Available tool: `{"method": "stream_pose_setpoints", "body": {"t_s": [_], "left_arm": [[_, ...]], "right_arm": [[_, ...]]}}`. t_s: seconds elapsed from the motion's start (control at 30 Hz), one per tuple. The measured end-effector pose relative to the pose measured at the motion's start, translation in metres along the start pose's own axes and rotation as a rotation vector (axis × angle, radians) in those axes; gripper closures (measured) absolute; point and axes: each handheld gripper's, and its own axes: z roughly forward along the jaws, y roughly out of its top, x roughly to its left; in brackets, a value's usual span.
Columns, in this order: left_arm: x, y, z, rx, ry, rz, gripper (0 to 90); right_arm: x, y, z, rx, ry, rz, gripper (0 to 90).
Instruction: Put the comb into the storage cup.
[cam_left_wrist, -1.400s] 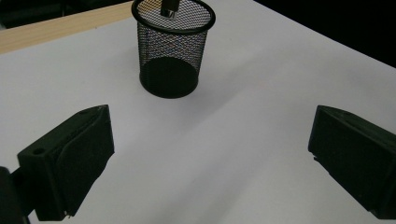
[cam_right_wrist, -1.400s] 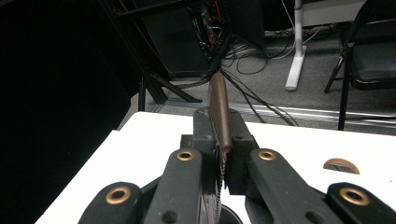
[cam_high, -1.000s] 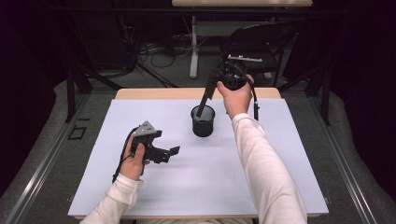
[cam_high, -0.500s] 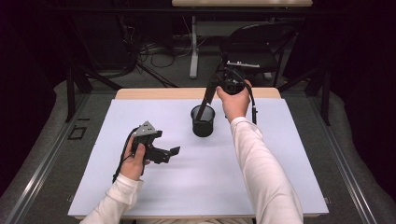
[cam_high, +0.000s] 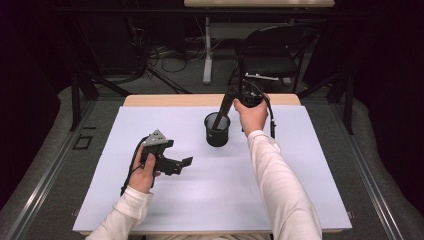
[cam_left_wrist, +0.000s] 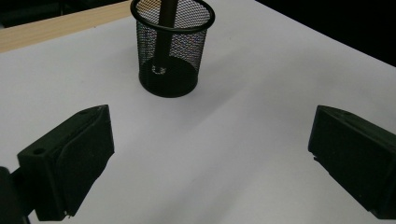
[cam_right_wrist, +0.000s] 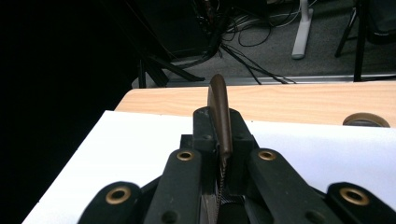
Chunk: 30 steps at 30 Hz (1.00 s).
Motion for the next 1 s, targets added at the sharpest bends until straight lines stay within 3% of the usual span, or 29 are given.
{"method": "stream_pose_setpoints", "body": {"t_s": [0.5,0.8,1.0], "left_arm": [[0.001,0.0,0.0,-0.001,0.002,0.001,0.6],[0.0,0.0,0.0,0.001,0.002,0.001,0.6],[0.0,0.0,0.001,0.002,0.003,0.004,0.6]], "right_arm": [[-0.001,-0.01,0.009,0.011,0.009,0.017,86.4],[-0.01,-0.012,0.008,0.001,0.017,0.059,86.4],[-0.02,-0.014,0.006,-0.006,0.028,0.112,86.4]]}}
